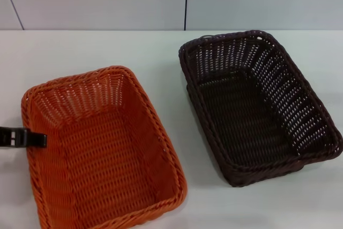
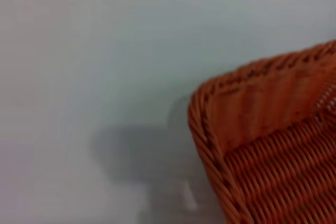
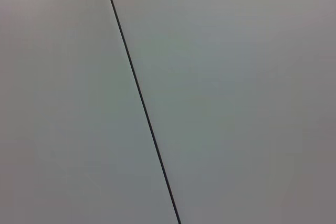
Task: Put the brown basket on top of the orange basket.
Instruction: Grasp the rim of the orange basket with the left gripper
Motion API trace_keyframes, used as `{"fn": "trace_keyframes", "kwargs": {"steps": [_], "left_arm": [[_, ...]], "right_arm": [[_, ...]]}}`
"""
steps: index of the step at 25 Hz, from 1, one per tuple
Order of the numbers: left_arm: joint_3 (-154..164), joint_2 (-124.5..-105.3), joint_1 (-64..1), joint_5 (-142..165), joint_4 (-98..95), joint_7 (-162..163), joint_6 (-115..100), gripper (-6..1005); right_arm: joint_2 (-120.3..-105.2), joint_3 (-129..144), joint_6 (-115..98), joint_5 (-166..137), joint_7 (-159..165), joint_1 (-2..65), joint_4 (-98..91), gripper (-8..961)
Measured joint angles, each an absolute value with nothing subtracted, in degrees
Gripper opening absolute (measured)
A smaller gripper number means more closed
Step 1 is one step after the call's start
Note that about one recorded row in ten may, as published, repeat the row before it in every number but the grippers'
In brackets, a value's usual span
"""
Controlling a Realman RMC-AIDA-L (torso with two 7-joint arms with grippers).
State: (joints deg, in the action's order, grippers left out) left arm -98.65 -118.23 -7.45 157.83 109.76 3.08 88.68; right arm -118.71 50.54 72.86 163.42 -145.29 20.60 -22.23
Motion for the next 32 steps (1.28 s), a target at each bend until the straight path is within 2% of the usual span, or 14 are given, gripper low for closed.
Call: {"fn": "trace_keyframes", "kwargs": {"steps": [22, 32], "left_arm": [[-97.08, -118.28, -8.95, 155.50, 102.52, 3.67, 87.68, 704], [-96.62, -118.23, -10.31, 155.50, 100.79, 3.65, 86.97, 552]], "right_arm": [[-118.74, 50.61, 73.41, 163.39, -145.28, 20.91, -22.24, 815], [-118.66, 50.51, 73.51, 163.52, -145.28, 21.01, -22.28, 816]]}}
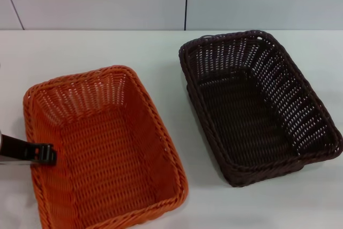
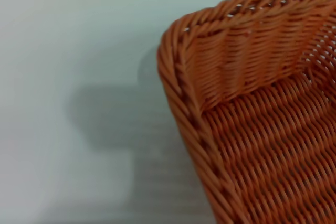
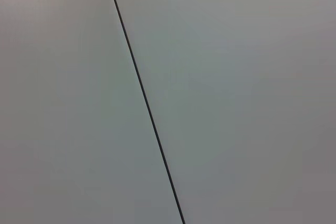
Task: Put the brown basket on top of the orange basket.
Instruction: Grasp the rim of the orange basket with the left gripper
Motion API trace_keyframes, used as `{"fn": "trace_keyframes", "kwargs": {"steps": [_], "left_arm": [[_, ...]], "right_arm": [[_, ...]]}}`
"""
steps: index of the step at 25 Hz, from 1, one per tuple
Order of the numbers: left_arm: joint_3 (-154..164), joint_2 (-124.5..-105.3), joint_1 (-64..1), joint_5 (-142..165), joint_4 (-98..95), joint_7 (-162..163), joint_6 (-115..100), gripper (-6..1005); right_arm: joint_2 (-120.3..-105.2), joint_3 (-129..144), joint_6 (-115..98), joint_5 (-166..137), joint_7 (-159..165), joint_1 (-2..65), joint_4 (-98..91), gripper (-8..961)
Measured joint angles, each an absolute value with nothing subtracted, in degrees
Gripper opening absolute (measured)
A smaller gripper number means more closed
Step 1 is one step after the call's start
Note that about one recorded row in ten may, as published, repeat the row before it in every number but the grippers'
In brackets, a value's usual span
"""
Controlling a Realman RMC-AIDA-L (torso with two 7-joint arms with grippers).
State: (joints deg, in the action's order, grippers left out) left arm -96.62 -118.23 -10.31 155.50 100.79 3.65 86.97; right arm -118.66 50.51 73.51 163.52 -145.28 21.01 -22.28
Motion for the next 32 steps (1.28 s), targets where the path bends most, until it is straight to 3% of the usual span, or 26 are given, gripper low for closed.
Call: {"fn": "trace_keyframes", "kwargs": {"steps": [3, 7, 12, 20, 32], "left_arm": [[-96.69, -118.13, -10.69, 155.71, 100.63, 3.37, 86.72, 507], [-96.58, -118.02, -10.96, 156.11, 100.27, 3.15, 86.82, 299], [-96.55, -117.96, -11.02, 157.48, 100.22, 2.65, 86.89, 205], [-102.19, -117.92, -12.98, 156.26, 98.87, -5.44, 87.27, 204], [-123.15, -117.41, -23.06, 150.54, 85.71, -28.98, 91.98, 182]], "right_arm": [[-118.65, 50.49, 73.51, 163.55, -145.28, 21.01, -22.33, 816], [-118.65, 50.33, 73.51, 163.57, -145.28, 21.01, -22.44, 816], [-118.70, 50.19, 73.51, 163.57, -145.28, 21.01, -22.49, 816], [-118.74, 50.12, 73.47, 163.57, -145.28, 20.97, -22.45, 815], [-118.99, 49.28, 73.94, 163.57, -145.28, 20.61, -22.65, 815]]}}
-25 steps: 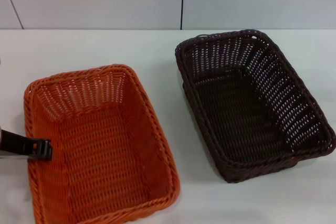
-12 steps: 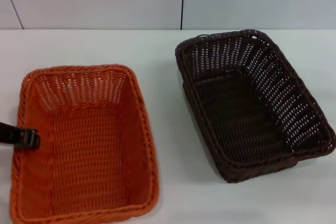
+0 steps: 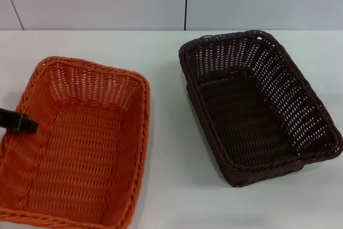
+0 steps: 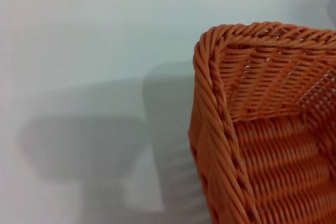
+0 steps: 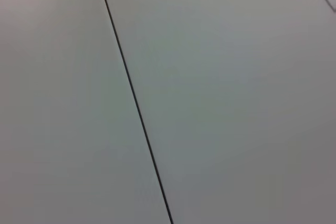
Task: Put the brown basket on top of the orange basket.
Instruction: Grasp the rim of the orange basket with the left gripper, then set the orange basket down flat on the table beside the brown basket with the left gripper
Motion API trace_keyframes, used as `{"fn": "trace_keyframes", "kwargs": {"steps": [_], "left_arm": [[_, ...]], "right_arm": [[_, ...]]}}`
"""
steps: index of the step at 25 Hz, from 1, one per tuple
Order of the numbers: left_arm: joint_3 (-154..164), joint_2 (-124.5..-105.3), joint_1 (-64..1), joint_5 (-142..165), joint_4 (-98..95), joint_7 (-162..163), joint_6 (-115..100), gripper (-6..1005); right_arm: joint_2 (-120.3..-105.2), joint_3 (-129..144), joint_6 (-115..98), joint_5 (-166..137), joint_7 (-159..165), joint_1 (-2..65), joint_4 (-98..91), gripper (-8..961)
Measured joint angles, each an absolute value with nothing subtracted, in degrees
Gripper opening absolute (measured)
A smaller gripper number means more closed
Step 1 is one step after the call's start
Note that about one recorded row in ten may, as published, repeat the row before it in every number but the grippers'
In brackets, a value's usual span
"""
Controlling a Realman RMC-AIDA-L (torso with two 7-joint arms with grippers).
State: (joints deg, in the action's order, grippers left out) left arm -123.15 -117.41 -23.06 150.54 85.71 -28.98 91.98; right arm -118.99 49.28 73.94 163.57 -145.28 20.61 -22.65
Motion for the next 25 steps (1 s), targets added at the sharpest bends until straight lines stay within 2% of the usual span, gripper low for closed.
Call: {"fn": "trace_keyframes", "kwargs": {"steps": [1, 2, 5, 8, 10, 13, 14, 15, 20, 25], "left_arm": [[-124.38, -117.26, -23.97, 150.52, 84.30, -31.16, 92.89, 180], [-126.82, -116.11, -26.83, 150.45, 82.04, -34.84, 94.17, 177], [-127.09, -115.21, -28.04, 150.25, 80.99, -36.58, 94.49, 170], [-128.46, -112.59, -31.11, 148.85, 79.26, -40.39, 94.95, 162], [-130.24, -111.56, -32.45, 148.17, 79.09, -41.48, 95.00, 157], [-132.15, -110.75, -33.50, 146.95, 78.98, -42.77, 95.09, 154], [-133.46, -110.12, -34.23, 145.73, 78.80, -43.94, 95.25, 153], [-134.48, -108.57, -35.27, 143.38, 78.37, -45.44, 95.66, 152], [-134.45, -104.57, -37.89, 139.11, 77.27, -49.23, 98.34, 153], [-134.10, -102.27, -41.57, 138.94, 76.64, -54.71, 102.22, 151]], "right_arm": [[-119.01, 49.14, 74.10, 163.57, -145.28, 20.64, -22.56, 815], [-119.02, 48.96, 74.24, 163.57, -145.28, 20.68, -22.47, 815], [-119.02, 48.53, 74.27, 163.57, -145.28, 20.70, -22.35, 816], [-119.01, 48.33, 74.31, 163.57, -145.28, 20.71, -22.34, 816], [-119.01, 48.11, 74.36, 163.57, -145.28, 20.69, -22.32, 816], [-119.05, 47.30, 74.40, 163.57, -145.28, 20.55, -22.22, 815], [-119.05, 47.30, 74.40, 163.57, -145.28, 20.55, -22.22, 815], [-119.06, 47.07, 74.40, 163.57, -145.28, 20.51, -22.15, 815], [-119.09, 46.19, 74.42, 163.56, -145.28, 20.47, -22.07, 815], [-119.09, 45.10, 74.01, 163.56, -145.38, 20.48, -21.63, 816]]}}
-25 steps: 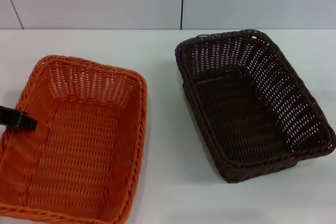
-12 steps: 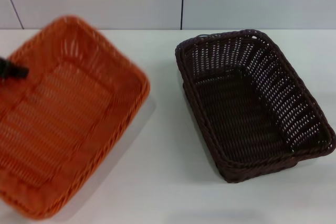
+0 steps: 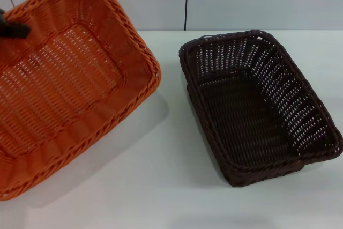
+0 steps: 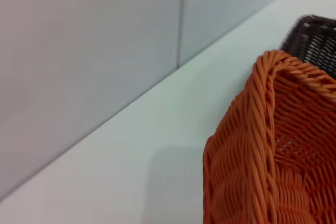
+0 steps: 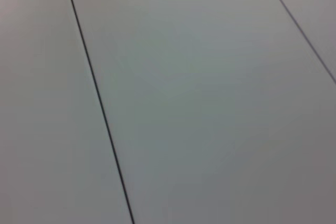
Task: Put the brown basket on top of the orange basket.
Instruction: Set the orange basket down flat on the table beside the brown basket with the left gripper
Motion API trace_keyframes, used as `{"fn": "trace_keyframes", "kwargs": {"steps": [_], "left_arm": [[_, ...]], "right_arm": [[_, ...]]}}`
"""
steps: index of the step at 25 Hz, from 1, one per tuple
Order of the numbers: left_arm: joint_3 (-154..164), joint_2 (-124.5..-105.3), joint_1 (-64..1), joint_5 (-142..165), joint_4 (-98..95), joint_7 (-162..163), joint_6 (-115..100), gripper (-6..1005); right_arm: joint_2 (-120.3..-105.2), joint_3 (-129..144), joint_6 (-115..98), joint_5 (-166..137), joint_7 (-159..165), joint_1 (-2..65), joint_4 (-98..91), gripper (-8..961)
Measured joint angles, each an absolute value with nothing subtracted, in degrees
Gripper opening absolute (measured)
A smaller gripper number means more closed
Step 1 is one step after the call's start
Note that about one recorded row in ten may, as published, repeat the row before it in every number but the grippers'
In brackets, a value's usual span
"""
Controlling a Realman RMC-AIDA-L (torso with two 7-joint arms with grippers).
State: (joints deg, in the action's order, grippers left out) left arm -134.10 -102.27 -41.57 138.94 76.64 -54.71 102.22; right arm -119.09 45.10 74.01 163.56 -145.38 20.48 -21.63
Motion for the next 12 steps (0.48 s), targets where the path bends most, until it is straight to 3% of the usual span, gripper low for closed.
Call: {"fn": "trace_keyframes", "kwargs": {"steps": [8, 12], "left_arm": [[-125.34, -100.48, -47.38, 141.04, 74.01, -62.13, 105.23, 150], [-123.41, -101.23, -49.43, 144.65, 73.65, -64.76, 105.55, 149]], "right_arm": [[-119.15, 43.82, 74.45, 163.56, -146.75, 19.28, -21.13, 816], [-119.27, 42.94, 75.40, 163.57, -146.76, 18.08, -19.78, 816]]}}
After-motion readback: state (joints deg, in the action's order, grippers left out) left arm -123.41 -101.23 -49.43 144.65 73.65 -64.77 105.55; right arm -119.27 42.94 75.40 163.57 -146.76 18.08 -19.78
